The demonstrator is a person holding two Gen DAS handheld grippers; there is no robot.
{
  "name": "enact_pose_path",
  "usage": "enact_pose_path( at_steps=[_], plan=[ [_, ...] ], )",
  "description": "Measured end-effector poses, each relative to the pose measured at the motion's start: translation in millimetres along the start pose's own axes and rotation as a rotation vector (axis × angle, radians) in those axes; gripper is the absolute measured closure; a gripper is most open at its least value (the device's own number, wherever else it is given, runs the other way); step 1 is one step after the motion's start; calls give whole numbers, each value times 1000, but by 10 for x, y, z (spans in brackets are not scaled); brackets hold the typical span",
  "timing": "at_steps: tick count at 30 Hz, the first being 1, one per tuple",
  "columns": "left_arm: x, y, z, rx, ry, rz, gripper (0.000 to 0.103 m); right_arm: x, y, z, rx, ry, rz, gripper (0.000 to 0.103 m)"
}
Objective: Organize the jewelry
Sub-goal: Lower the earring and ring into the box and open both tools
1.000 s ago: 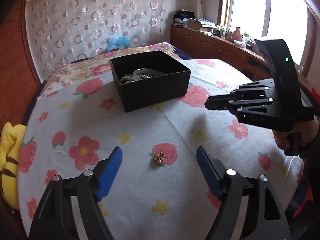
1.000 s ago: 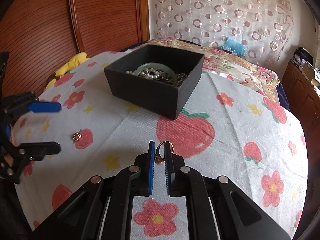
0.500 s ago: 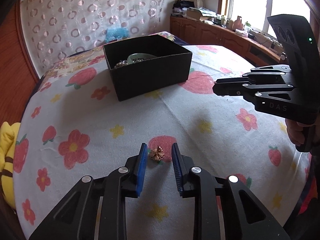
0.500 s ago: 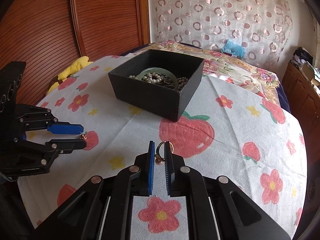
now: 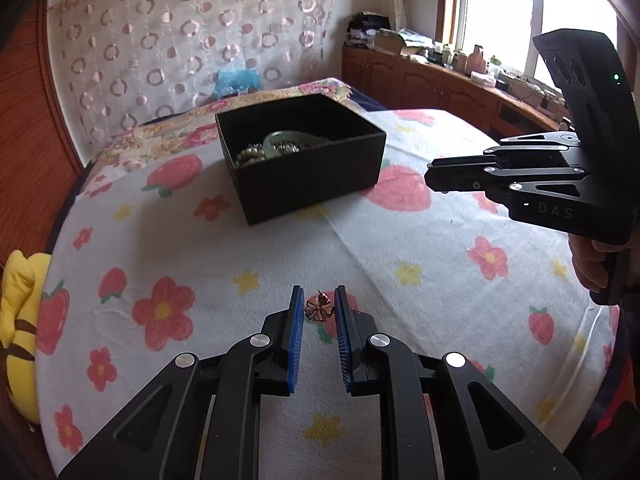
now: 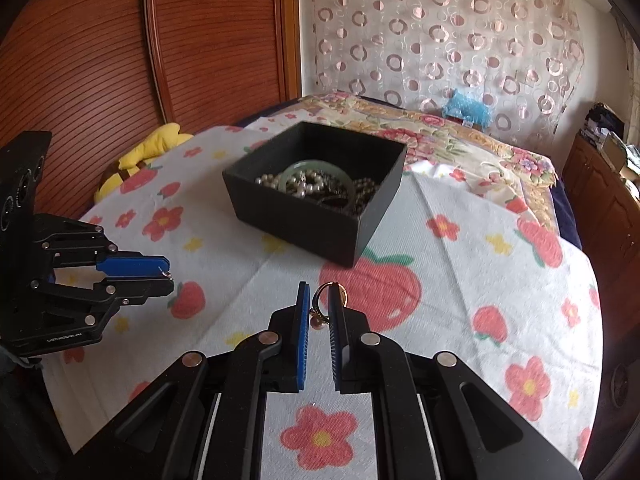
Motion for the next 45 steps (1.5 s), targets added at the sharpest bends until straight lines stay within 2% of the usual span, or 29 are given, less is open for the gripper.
enact_pose_path(
  at_steps=[11,19,28,35,45],
  plan=[
    [125,-237,-147,13,-21,55,89,59,-385,36,4,-3,40,92],
    [159,-500,-222,19,-25,99,89,-91,-730,81,-1,4,42,92],
    [47,-779,-380,35,-49,118,89,-295,-1016,241,-89,-17,39,92],
    [-88,-935,-546,76,-64,116,89,-408,-1004,323,-111,-20,16,91],
    [-224,-1151,-594,90,-77,119,89,-303,-825,424,-118,7,30,91]
  ],
)
Point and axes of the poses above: each gripper's, at about its wrist camera, not at the fingertips, and x roughly against the way its jaws point, z to its right, y to its underside, the point moved 10 cm from there along -x, roughly the way its jaws point, and after that the axes turned 5 degrees about -x, right-handed, at the moved point
